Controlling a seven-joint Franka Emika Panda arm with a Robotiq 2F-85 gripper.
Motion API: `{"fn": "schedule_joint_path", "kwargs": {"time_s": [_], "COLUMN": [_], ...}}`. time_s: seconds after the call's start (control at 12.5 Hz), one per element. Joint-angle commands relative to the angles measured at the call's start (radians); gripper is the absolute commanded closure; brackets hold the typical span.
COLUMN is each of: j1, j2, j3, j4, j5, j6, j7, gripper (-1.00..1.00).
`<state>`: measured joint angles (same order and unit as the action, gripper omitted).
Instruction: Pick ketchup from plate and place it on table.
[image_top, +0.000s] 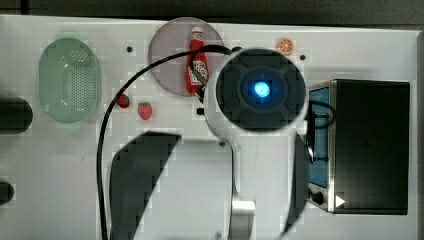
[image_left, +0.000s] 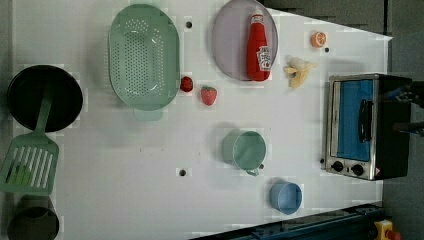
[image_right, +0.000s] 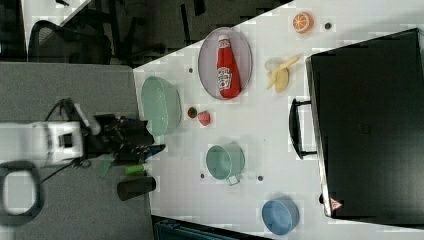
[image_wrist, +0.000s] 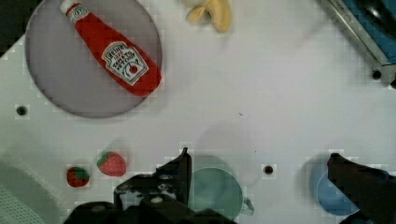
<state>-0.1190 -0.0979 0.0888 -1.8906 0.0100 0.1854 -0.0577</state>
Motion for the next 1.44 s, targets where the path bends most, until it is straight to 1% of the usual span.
{"fn": "schedule_joint_path", "kwargs": {"time_s": [0.08,0.24,0.48,0.88,1.12,1.28,1.44], "j1": [0.005,0.007,0.008,0.019,0.046,0.064,0.072], "j2": [0.116,0.183,0.288,0.475,0.588,0.658,0.721], "j3": [0.044,0.063,0.073,0.074,0.075,0.074,0.074], "j4": [-0.009,0.004,0.048,0.163,0.235,0.274,0.307], "j5": [0.001,0.001,0.001,-0.018,-0.062,-0.128,-0.174], "j6": [0.045,0.091,0.158,0.201,0.289,0.372,0.446], "j7": [0.014,-0.037,-0.203,-0.43,-0.514,-0.529,-0.529], "gripper": [-1.0,-1.0,-1.0,-1.0,-1.0,-1.0,-1.0]}}
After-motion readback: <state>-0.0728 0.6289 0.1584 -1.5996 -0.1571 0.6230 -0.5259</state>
